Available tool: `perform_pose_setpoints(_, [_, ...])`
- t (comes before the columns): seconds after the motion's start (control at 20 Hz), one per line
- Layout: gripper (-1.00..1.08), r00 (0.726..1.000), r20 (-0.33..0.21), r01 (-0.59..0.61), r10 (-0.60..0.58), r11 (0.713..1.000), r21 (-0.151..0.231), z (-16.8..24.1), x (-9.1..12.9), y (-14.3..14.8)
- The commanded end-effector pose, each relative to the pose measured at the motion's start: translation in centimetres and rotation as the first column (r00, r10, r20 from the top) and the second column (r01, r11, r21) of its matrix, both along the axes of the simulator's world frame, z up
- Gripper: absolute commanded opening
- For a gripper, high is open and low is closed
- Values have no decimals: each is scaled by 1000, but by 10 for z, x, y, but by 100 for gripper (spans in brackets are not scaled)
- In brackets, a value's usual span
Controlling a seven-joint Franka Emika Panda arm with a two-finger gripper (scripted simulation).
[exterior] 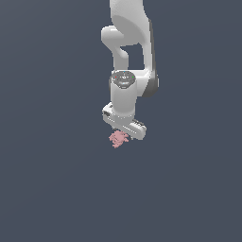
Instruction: Pick up the object and move it to a goal position.
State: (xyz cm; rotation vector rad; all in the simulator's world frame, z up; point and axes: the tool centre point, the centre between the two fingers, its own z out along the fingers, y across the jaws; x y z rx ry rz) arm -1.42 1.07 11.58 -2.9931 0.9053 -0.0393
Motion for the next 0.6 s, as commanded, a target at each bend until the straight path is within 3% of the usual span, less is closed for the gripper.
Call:
perform_pose_setpoints(0.0, [100, 997, -5, 79, -79, 997, 2, -7, -4, -3])
perform_pose_setpoints(0.55, [100, 930, -24, 367, -367, 930, -1, -32, -22, -14])
